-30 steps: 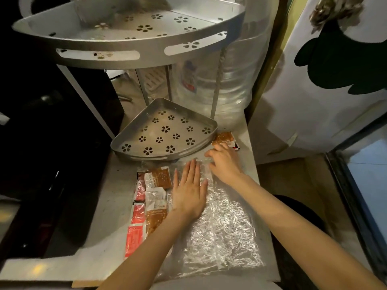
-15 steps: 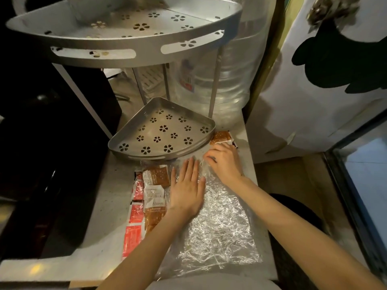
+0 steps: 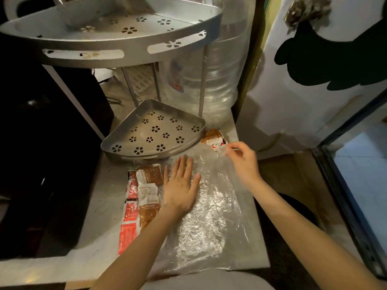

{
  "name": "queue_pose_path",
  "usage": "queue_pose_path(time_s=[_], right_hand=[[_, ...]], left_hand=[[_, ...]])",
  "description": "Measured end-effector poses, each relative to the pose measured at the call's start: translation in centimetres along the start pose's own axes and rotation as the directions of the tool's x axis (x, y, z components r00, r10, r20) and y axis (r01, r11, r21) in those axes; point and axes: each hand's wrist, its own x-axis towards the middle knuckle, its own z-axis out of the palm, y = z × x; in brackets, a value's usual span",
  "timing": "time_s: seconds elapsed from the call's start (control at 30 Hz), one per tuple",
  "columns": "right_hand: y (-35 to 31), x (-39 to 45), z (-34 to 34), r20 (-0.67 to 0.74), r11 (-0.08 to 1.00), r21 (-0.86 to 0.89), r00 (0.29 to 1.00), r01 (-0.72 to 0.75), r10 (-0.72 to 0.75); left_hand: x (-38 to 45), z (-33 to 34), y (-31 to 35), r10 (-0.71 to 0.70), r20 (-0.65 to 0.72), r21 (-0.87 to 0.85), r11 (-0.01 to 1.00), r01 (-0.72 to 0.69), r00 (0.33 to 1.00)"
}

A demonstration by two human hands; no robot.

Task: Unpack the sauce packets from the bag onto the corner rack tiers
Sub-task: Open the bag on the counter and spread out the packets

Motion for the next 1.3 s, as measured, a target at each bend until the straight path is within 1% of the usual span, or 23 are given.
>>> queue_pose_path(time_s=[0.07, 0.1, 0.23, 0.3, 0.37, 0.43, 0.5, 0.57, 0.63, 0.7, 0.77, 0.83, 0.87, 1.0, 1.1, 1.2, 1.3], right_hand=[[0.3, 0.1, -0.9, -0.064, 0.99, 0.121, 0.994, -0.077, 0.085], [0.6, 0.0, -1.4, -0.075, 0.983, 0.15, 0.99, -0.107, 0.119], [0.9, -0.6, -2.7, -0.027, 0.962, 0.178, 0.977, -0.206, 0.214], [0.4, -0.8, -2.7, 0.015, 0.954, 0.175, 0.969, -0.245, 0.246], [-0.3, -1.0, -2.5, 0.033, 0.953, 0.165, 0.967, -0.254, 0.253], [-0.7, -1.4, -2.3, 0.031, 0.969, 0.127, 0.978, -0.21, 0.208], [-0.9, -1.6, -1.9, 0.053, 0.986, 0.069, 0.987, -0.154, 0.15], [-1.2, -2.0, -1.3, 0.123, 0.99, 0.051, 0.985, -0.131, 0.124], [-1.5, -2.7, -0.8, 0.222, 0.992, -0.003, 0.968, -0.122, 0.12], [-1.9, -4.0, -0.5, 0.325, 0.991, -0.111, 0.94, -0.07, 0.103], [-1.8, -5.7, -0.1, 0.374, 0.958, -0.283, 0.926, 0.058, 0.054], [-1.5, -7.5, 0.1, 0.384, 0.862, -0.474, 0.923, 0.18, 0.018], [-1.3, -8.4, 0.3, 0.379, 0.815, -0.539, 0.925, 0.213, 0.01], [-0.4, -10.9, 1.1, 0.355, 0.69, -0.68, 0.935, 0.248, 0.014], [-0.1, -11.7, 1.8, 0.328, 0.662, -0.714, 0.944, 0.229, 0.026], [0.3, -11.8, 2.3, 0.31, 0.654, -0.719, 0.951, 0.232, 0.004], [0.2, -11.6, 2.0, 0.292, 0.705, -0.676, 0.956, 0.214, -0.011]], left_hand=[[0.0, 0.0, -0.1, 0.003, 0.007, 0.015, 1.0, -0.003, 1.0], [0.0, 0.1, -0.1, 0.007, 0.009, 0.03, 1.0, -0.007, 1.0], [0.1, 0.2, 0.1, 0.04, -0.027, 0.077, 0.996, -0.038, 0.999], [0.1, 0.0, -0.2, 0.074, -0.1, 0.079, 0.995, -0.067, 0.992], [-0.1, -0.4, -0.1, 0.166, -0.179, 0.134, 0.981, -0.143, 0.97], [-0.6, -0.7, 0.4, 0.238, -0.237, 0.168, 0.965, -0.202, 0.942], [-1.3, -1.3, 1.1, 0.255, -0.267, 0.146, 0.964, -0.223, 0.929], [-2.2, -1.9, 1.9, 0.255, -0.239, 0.111, 0.966, -0.234, 0.937], [-3.6, -1.8, 2.4, 0.243, -0.218, 0.057, 0.97, -0.236, 0.945], [-5.2, -1.5, 2.8, 0.215, -0.227, -0.006, 0.975, -0.222, 0.95], [-6.8, -1.0, 2.9, 0.198, -0.227, -0.046, 0.976, -0.214, 0.953], [-8.0, -0.5, 2.8, 0.207, -0.196, -0.016, 0.977, -0.214, 0.959], [-8.5, -0.3, 2.7, 0.208, -0.177, 0.003, 0.977, -0.211, 0.962], [-9.9, 0.6, 2.5, 0.159, -0.068, 0.002, 0.987, -0.159, 0.985], [-10.3, 1.2, 2.2, 0.147, -0.012, 0.025, 0.989, -0.146, 0.989], [-10.4, 1.7, 2.0, 0.127, 0.027, 0.021, 0.992, -0.127, 0.992], [-10.3, 1.9, 1.9, 0.105, 0.042, 0.001, 0.994, -0.105, 0.994]])
